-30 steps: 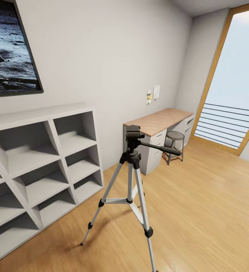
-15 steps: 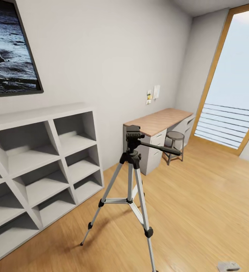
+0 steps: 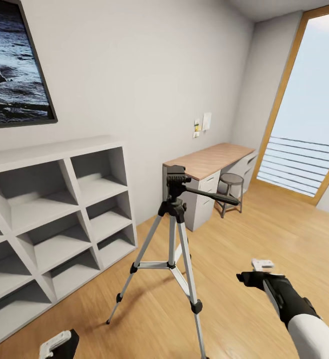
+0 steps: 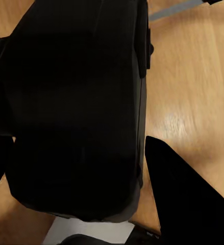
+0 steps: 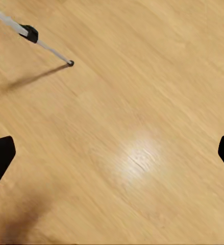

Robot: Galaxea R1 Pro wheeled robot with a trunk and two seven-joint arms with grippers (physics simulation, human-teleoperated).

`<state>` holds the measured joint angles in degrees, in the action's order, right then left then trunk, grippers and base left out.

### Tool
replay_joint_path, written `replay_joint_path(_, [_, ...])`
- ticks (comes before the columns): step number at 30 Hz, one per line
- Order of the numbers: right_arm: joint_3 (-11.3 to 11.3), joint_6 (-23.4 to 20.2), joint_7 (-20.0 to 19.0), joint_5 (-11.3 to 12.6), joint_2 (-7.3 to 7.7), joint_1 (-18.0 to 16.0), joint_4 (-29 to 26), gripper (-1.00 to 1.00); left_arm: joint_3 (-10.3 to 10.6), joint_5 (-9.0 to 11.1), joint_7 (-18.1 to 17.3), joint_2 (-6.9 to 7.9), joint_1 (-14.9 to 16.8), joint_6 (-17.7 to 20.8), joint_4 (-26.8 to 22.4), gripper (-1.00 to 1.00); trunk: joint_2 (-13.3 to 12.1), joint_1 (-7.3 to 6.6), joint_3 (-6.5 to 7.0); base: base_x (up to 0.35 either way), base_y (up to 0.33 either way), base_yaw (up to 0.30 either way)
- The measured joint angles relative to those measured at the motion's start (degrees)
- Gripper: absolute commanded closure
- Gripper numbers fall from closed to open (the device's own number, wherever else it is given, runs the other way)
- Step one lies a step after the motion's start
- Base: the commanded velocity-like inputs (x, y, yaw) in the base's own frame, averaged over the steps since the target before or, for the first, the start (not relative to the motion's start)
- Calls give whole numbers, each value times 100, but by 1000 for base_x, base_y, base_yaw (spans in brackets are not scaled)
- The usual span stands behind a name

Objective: Attach the digital camera to the camera tripod in the bedroom.

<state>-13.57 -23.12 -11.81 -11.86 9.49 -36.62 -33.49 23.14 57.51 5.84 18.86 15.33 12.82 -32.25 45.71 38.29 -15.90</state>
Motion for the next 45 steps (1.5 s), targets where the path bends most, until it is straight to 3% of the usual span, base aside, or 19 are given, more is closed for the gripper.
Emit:
replay_joint_path(1, [2,-99,-28,117,-104,-271,-8,-100,1,17,49,83,3,155,-162,100,0,0,0,0,0,0])
replay_joint_path(4, [2,-255,-194,165,-194,-521,-22,-100,2,34,119,111,6,332,-245,100,0,0,-1,0,0,0])
replay_joint_path(6, [10,-341,-527,184,-285,-622,-101,-100,2,37,156,98,7,377,-277,100,0,0,-1,0,0,0])
replay_joint_path(8, [37,-394,-1199,165,-412,-684,-283,-100,9,25,179,40,8,368,-278,100,0,0,-1,0,0,0])
replay_joint_path(9, [209,-411,-1873,98,-502,-709,-410,-100,15,30,186,-76,6,260,-220,100,0,0,-1,0,0,0])
replay_joint_path(13, [800,-389,-2557,-24,-552,-726,-601,-100,11,57,198,-280,8,-30,-130,100,0,0,-1,0,0,0])
replay_joint_path(20, [967,-416,-2759,-9,-497,-728,-575,-100,-19,52,199,-482,9,-141,54,100,0,0,-2,0,0,0])
replay_joint_path(39, [1007,-401,-2836,-32,-471,-729,-370,-100,13,60,192,-505,10,-79,391,100,0,0,-2,0,0,0])
replay_joint_path(45, [1012,-364,-3239,-69,-462,-729,-370,-100,23,48,191,-505,10,-78,388,100,0,0,-2,0,0,0])
